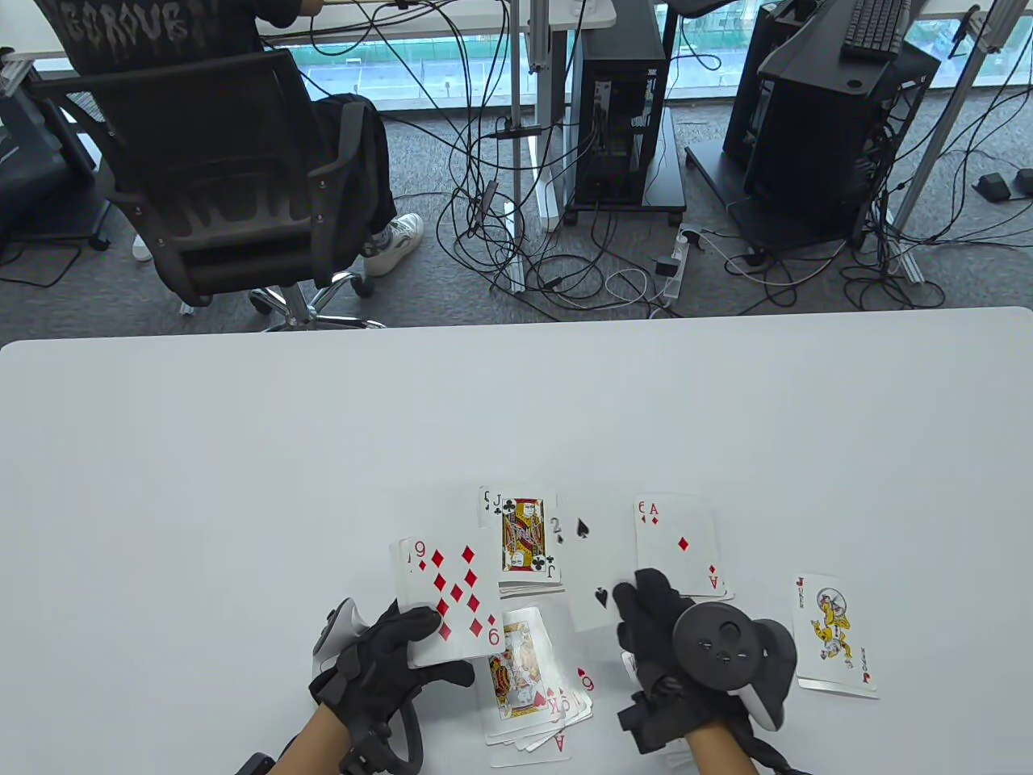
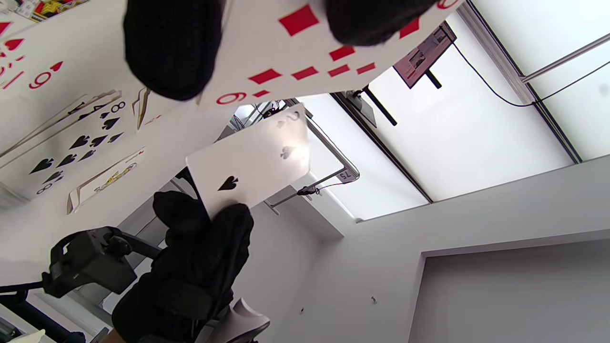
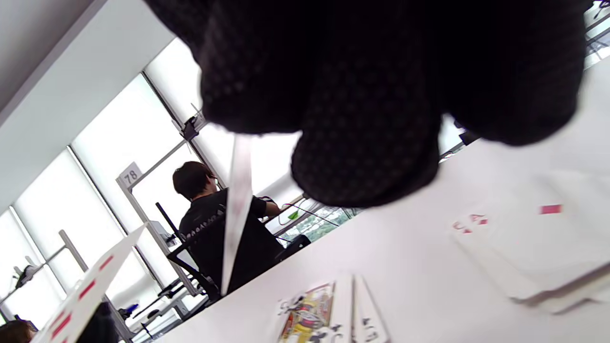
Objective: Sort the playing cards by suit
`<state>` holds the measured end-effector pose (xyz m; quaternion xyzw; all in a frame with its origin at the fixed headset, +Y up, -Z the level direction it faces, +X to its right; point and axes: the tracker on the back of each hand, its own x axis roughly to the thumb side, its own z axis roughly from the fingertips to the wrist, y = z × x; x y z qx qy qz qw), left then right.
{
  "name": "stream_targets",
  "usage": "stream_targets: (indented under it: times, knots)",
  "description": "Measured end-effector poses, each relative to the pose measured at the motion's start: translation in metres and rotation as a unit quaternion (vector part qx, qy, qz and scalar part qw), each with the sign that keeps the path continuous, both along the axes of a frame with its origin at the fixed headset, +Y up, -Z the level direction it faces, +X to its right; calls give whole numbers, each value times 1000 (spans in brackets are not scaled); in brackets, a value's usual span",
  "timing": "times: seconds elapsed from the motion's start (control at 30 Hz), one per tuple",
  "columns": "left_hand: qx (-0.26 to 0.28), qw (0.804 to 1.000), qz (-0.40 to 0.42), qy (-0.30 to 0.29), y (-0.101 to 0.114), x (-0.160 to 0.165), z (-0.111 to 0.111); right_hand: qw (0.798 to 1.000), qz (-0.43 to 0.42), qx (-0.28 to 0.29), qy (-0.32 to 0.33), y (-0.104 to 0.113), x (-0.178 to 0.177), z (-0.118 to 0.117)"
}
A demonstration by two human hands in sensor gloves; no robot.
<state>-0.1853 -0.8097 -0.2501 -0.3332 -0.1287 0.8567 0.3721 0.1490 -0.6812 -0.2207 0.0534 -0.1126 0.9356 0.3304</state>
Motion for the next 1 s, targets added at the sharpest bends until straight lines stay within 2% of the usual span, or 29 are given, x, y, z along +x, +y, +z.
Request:
stream_targets:
  times: [0.2,0.33,0.47,0.67,1.0]
  knots:
    - [-4,1000,0,4,1,0,1,990,21,-138,-26,-26,43,17]
    - [-7,1000,-1,9,1,0,1,970,73,-225,-60,-51,54,22]
    - [-8,1000,-2,12,1,-1,1,945,154,-279,-68,-67,54,21]
    - [-13,1000,-4,15,2,-1,1,912,231,-332,-69,-85,51,21]
    - [-14,1000,-5,17,2,-2,1,886,319,-329,-68,-89,40,21]
